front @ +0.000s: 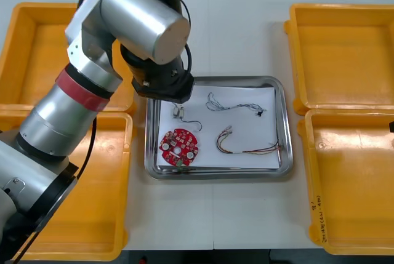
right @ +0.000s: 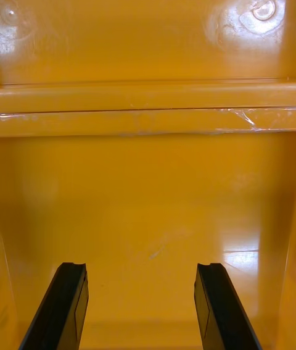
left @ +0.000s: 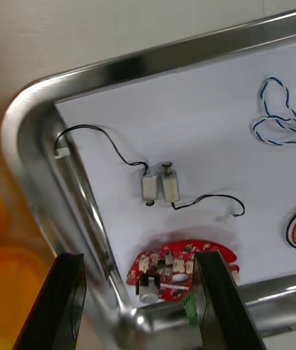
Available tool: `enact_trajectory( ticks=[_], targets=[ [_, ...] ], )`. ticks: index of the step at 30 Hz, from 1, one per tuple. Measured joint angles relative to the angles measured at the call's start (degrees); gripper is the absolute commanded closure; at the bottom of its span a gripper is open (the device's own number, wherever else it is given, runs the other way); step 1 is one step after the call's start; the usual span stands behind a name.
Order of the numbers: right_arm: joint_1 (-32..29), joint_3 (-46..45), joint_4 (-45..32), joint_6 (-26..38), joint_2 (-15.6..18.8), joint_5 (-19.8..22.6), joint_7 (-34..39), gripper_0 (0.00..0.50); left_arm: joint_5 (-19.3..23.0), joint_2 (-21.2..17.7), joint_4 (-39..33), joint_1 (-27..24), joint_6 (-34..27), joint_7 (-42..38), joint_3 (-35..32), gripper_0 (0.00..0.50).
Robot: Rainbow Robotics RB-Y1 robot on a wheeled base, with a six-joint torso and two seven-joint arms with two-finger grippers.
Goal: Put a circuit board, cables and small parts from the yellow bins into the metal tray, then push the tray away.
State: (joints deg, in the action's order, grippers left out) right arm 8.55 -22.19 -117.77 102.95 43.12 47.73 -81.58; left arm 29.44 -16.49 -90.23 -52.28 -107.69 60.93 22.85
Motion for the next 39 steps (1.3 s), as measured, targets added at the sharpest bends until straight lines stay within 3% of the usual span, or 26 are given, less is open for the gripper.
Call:
enact_trajectory(
  ticks=[6,17,25,39],
  targets=[
    [0.0,0.0,0.0,0.0,0.0,0.0,0.0,0.000,3.7,-1.6,-2.0,-2.4,-1.8,0.0,-3.7,0.000],
    [0.0,0.0,0.0,-0.1,0.0,-0.1,0.0,0.000,11.7,-10.2,-7.6,-3.0,-1.8,0.0,-8.9,0.000],
    [0.0,0.0,-0.2,-0.4,0.0,0.1,0.0,0.000,13.4,-14.5,-9.1,-2.9,-1.9,0.0,-14.2,0.000],
    [0.8,4.8,-3.3,-0.6,0.5,1.9,0.0,0.000,17.2,-22.0,-17.8,5.7,-2.0,0.0,-22.2,0.000]
  ],
)
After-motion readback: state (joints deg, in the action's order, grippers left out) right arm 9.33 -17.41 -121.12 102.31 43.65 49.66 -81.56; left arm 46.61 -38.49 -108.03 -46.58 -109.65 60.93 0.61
